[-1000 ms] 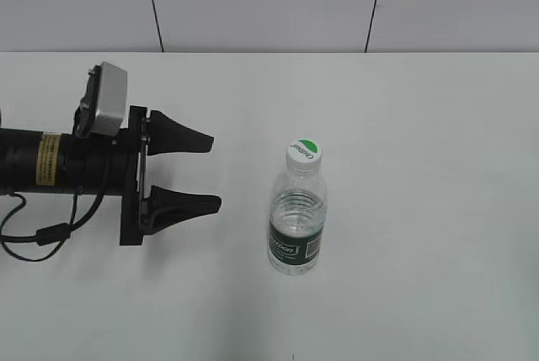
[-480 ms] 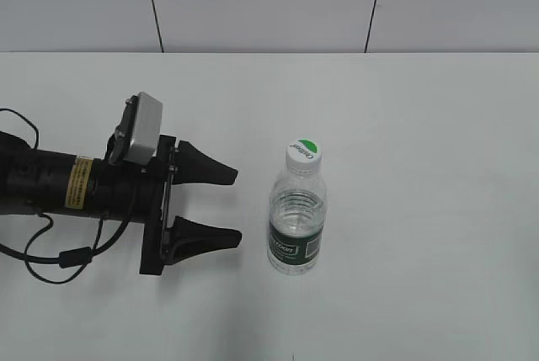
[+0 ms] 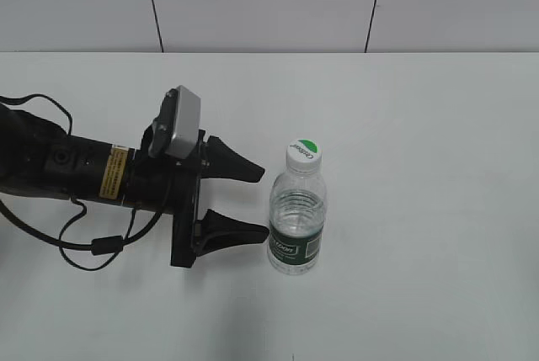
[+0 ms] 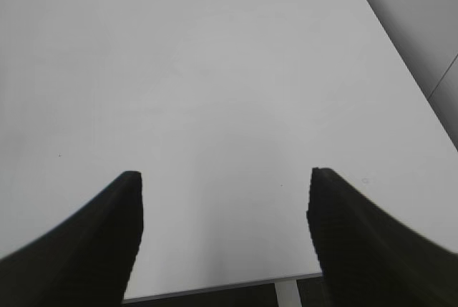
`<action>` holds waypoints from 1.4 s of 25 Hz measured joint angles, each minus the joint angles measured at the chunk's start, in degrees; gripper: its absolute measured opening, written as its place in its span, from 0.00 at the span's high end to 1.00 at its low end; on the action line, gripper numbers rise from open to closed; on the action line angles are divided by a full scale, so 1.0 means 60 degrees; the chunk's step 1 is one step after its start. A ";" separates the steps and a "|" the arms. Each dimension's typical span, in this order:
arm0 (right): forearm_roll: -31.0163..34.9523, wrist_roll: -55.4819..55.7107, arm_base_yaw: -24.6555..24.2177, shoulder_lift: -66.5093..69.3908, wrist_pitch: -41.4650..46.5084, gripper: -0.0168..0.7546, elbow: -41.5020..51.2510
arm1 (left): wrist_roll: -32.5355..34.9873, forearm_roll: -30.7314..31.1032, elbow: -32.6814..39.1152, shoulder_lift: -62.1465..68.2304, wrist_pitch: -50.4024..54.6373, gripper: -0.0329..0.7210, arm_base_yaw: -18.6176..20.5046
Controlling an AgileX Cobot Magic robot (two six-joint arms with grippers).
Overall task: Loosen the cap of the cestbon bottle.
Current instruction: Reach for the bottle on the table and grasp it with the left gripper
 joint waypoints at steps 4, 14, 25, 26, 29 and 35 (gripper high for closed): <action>0.0000 0.0000 0.0000 0.0000 0.0000 0.26 0.0000 | -0.0155 0.0023 -0.0051 0.0000 0.0140 0.24 -0.0280; 0.0000 0.0000 0.0000 0.0000 0.0000 0.26 0.0000 | -0.0283 0.0058 -0.0330 0.0000 0.0453 0.25 -0.0777; 0.0000 0.0000 0.0000 0.0000 0.0000 0.26 0.0000 | -0.0649 0.0058 -0.0341 0.0000 0.0534 0.29 -0.0777; 0.0000 0.0000 0.0000 0.0000 0.0000 0.26 0.0000 | -0.0659 0.0058 -0.0341 0.0000 0.0534 0.29 -0.0798; 0.0000 0.0000 0.0000 0.0000 0.0000 0.26 0.0000 | -0.0670 0.0058 -0.0341 0.0000 0.0673 0.29 -0.0918; 0.0000 0.0000 0.0000 0.0000 0.0000 0.26 0.0000 | -0.0803 -0.0004 -0.0348 0.0000 0.1100 0.28 -0.1131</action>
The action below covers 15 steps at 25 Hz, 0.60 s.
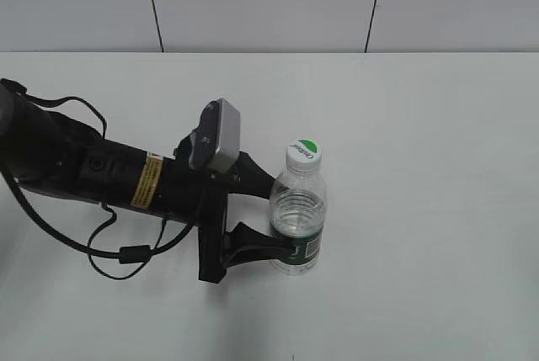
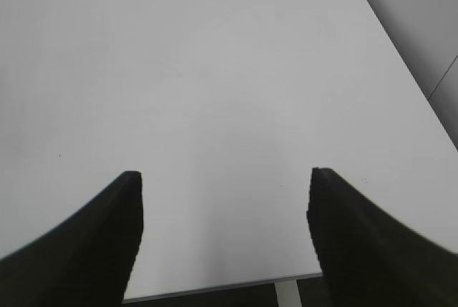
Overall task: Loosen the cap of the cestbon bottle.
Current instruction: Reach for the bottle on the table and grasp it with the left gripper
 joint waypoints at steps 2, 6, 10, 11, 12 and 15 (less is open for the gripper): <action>0.0000 0.0000 0.0000 0.0000 0.0000 0.26 0.0000 | -0.0047 -0.0019 0.0000 0.0000 0.0023 0.28 -0.0019; 0.0000 0.0000 0.0000 0.0000 0.0000 0.26 0.0000 | -0.0323 -0.0090 0.0000 0.0000 0.0157 0.28 -0.0071; 0.0000 0.0000 0.0000 0.0000 0.0000 0.26 0.0000 | -0.0400 -0.0141 0.0000 0.0000 0.0288 0.28 -0.0235; 0.0000 0.0000 0.0000 0.0000 0.0000 0.26 0.0000 | -0.0416 -0.0141 0.0000 0.0000 0.0344 0.28 -0.0280; 0.0000 0.0000 0.0000 0.0000 0.0000 0.26 0.0000 | -0.0428 -0.0141 0.0000 0.0000 0.0399 0.28 -0.0314; 0.0000 0.0000 0.0000 0.0000 0.0000 0.26 0.0000 | -0.0428 -0.0183 0.0000 0.0000 0.0561 0.28 -0.0379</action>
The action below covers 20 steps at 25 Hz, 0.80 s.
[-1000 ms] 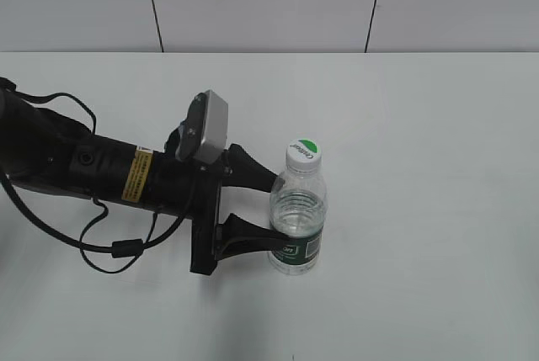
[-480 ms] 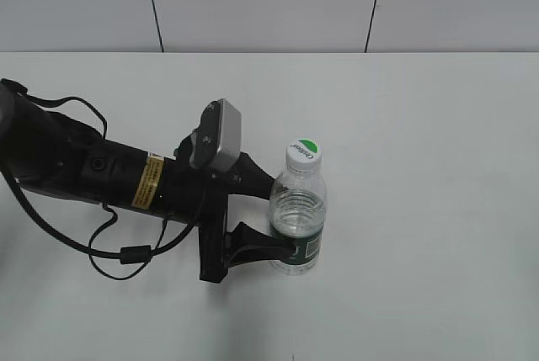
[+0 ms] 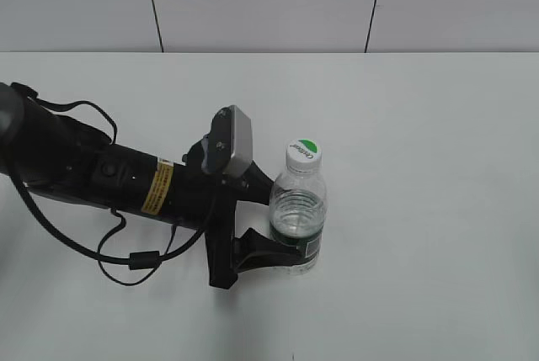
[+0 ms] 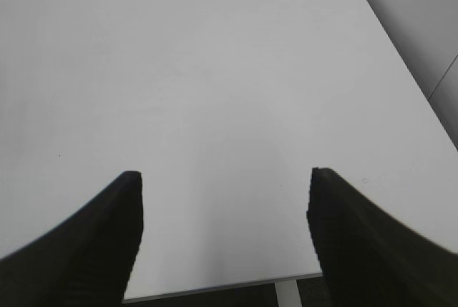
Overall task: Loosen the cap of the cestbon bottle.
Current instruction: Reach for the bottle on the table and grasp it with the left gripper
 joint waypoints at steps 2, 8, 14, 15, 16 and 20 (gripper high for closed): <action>0.0000 0.0000 0.0000 0.0000 0.0000 0.26 0.0000 | 0.0000 -0.0081 0.0000 0.0000 0.0050 0.28 0.0000; 0.0000 0.0000 0.0000 0.0000 0.0000 0.26 0.0000 | 0.0000 -0.0252 -0.0128 0.0000 0.0069 0.28 -0.0191; 0.0000 0.0000 0.0000 0.0000 0.0000 0.26 0.0000 | 0.0000 -0.0323 -0.0245 0.0012 0.0640 0.28 -0.0367; 0.0000 0.0000 0.0000 0.0000 0.0000 0.26 0.0000 | 0.0000 -0.0324 -0.0245 0.0012 0.0717 0.28 -0.0367; 0.0000 0.0000 0.0000 0.0000 0.0000 0.26 0.0000 | 0.0000 -0.0324 -0.0245 0.0012 0.0765 0.28 -0.0367; 0.0000 0.0000 0.0000 0.0000 0.0000 0.26 0.0000 | 0.0000 -0.0314 -0.0245 0.0012 0.0773 0.28 -0.0367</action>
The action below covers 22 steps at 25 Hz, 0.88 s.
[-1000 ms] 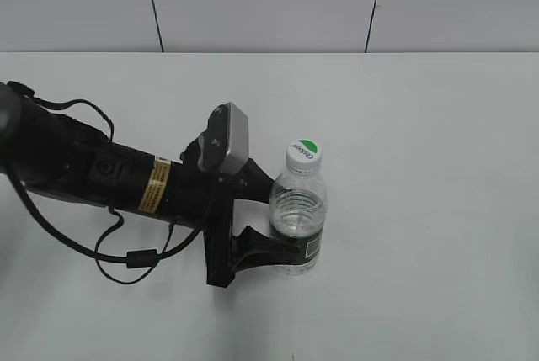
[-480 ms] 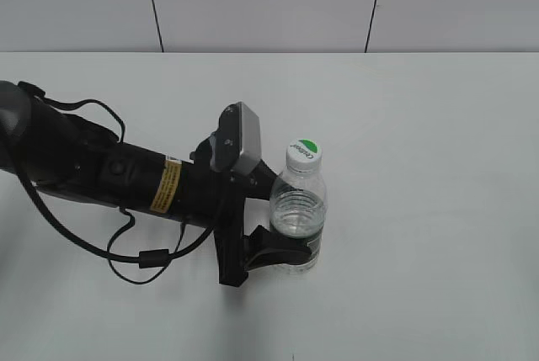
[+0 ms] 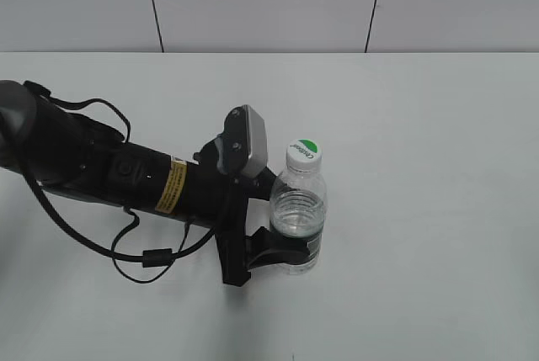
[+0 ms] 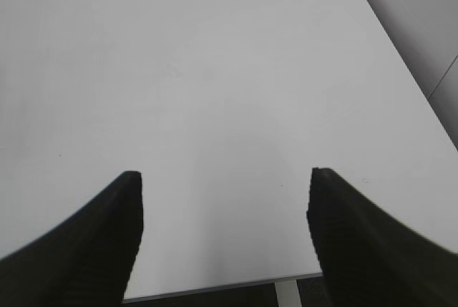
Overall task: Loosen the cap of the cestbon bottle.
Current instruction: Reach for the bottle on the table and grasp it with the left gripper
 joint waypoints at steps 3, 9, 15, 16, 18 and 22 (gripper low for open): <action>0.0000 0.0000 0.0000 0.0000 0.0000 0.26 0.0000 | 0.0000 0.0044 0.0000 0.0000 0.0000 0.33 0.0000; 0.0000 0.0000 0.0000 0.0000 0.0000 0.26 0.0000 | -0.0028 0.0064 0.0000 0.0000 0.0000 0.44 0.0000; 0.0000 0.0000 0.0000 0.0000 0.0000 0.26 0.0000 | -0.0028 0.0064 0.0000 0.0000 -0.0009 0.45 0.0000; 0.0000 0.0000 0.0000 0.0000 0.0000 0.26 -0.0010 | -0.0028 0.0064 0.0000 0.0000 0.0000 0.45 0.0000; 0.0019 0.0000 0.0000 0.0087 0.0000 0.26 -0.0074 | -0.0028 0.0056 0.0000 0.0000 0.0000 0.45 0.0000; 0.0028 0.0000 0.0000 0.1290 -0.0097 0.26 -0.0535 | -0.0028 0.0057 0.0000 0.0000 0.0008 0.46 0.0000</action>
